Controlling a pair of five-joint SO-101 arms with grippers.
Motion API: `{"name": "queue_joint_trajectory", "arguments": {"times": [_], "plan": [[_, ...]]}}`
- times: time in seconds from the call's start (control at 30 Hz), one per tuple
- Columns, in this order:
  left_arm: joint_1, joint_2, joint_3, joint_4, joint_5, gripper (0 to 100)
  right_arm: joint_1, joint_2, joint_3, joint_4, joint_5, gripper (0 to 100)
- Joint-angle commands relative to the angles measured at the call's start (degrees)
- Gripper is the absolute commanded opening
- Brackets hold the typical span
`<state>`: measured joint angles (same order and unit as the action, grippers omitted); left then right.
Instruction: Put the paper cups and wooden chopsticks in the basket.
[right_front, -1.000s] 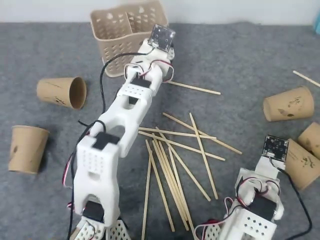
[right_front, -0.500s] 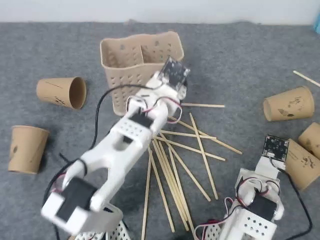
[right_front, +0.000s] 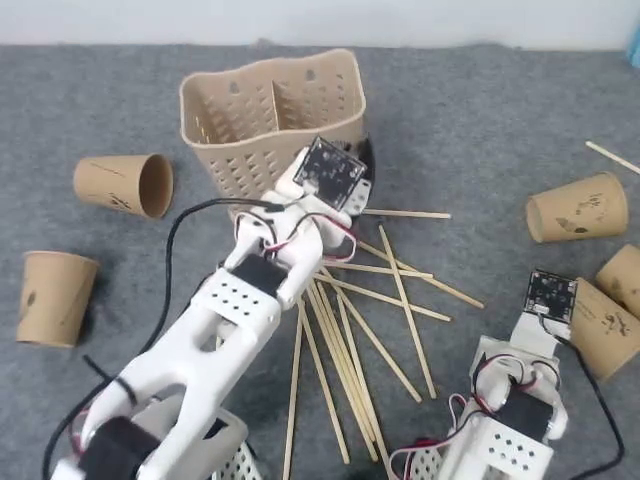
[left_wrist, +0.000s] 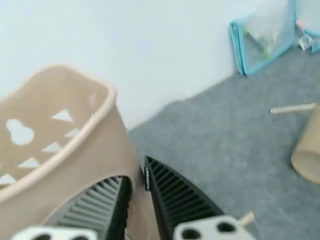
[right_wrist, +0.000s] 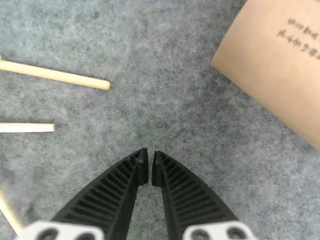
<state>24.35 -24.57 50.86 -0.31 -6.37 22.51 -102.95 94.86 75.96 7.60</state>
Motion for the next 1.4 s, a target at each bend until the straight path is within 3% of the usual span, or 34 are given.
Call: {"name": "queue_joint_trajectory", "arguments": {"times": [0.0,0.17,0.33,0.47,0.9,1.17,1.37], "plan": [[-1.14,2.37,-10.07,-0.09,-0.88,1,0.84,-1.01,-2.29,-1.01,0.62,2.9],[-3.08,15.3,-19.91,0.18,-0.88,1,0.84,-1.01,-2.29,-1.01,0.62,2.9],[-5.89,27.87,-29.23,6.07,-0.88,1,0.84,-1.01,-2.29,-1.01,0.62,2.9],[-7.03,33.93,-31.08,4.48,-0.88,1,0.84,-1.01,-2.29,-1.01,0.62,2.9],[-5.98,34.37,-30.11,5.45,-0.97,1,0.84,-1.01,-2.37,-1.01,0.62,2.9],[-6.42,27.34,-29.85,19.6,-1.14,2,0.66,-1.01,-2.37,-1.01,0.62,2.9],[-8.88,20.22,-29.41,28.31,-1.05,22,0.57,-1.01,-2.29,-1.01,2.9,2.9]]}}
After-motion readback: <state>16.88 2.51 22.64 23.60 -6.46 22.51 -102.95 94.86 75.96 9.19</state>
